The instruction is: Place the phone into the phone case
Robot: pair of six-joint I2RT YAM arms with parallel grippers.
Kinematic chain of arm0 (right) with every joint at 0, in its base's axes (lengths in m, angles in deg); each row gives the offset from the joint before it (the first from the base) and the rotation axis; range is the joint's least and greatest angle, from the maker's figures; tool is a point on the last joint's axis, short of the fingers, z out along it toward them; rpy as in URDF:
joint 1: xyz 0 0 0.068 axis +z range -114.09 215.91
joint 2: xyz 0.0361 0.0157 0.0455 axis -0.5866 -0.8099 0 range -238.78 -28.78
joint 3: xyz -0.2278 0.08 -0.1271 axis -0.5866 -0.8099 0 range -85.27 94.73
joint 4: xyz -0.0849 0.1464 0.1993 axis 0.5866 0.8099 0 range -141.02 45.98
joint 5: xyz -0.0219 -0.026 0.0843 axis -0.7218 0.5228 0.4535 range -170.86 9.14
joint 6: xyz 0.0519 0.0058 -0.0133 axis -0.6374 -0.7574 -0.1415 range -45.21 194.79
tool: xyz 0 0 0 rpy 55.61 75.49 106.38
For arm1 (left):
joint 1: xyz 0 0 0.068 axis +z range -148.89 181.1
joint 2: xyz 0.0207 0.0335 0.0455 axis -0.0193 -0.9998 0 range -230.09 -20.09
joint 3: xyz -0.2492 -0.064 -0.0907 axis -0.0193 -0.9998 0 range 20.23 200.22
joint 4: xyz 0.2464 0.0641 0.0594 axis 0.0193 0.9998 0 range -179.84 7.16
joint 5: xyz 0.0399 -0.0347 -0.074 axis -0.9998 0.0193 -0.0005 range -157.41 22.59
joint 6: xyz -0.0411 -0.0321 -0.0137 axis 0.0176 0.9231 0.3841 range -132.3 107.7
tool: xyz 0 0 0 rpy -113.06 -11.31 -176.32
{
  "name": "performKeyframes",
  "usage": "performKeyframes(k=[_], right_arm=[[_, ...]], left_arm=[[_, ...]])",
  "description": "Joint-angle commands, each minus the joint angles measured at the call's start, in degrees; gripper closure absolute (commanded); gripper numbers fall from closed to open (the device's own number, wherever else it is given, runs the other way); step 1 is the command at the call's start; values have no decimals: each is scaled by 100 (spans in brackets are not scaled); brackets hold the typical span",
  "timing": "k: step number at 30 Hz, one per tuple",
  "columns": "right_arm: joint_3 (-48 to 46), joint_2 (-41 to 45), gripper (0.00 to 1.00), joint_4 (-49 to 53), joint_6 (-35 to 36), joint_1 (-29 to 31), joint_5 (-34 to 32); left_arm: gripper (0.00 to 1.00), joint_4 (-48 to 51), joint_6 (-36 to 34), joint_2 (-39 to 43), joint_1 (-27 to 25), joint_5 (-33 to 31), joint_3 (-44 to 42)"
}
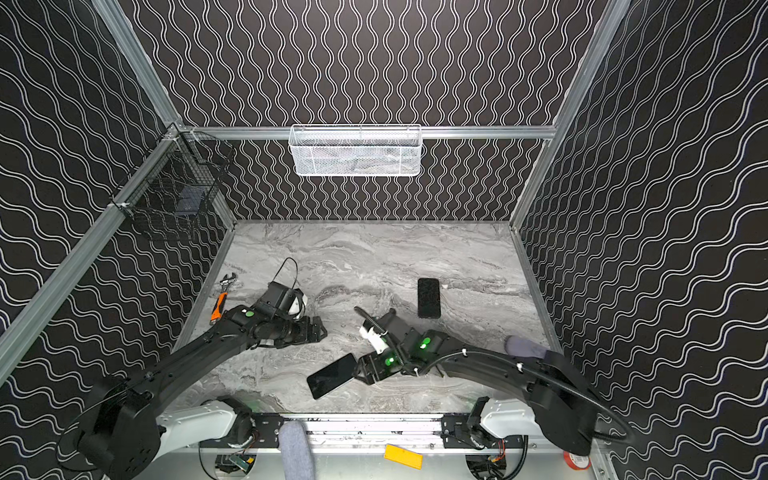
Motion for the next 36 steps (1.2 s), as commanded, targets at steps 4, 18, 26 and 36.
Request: performKeyframes(k=[4, 18, 26, 36], right_arm=[[176, -608, 20, -879, 25, 392, 499], [143, -1378, 18, -1107, -163, 399, 235], [45, -1540, 17, -1467, -372, 375, 38], [-1, -1969, 16, -2631, -652, -598, 536]], left_arm=[[9, -376, 205, -76, 86, 529, -102], [11, -399, 296, 3, 121, 232, -187], [15, -556, 376, -104, 136, 214, -246], [17, -544, 565, 131, 156, 156, -441]])
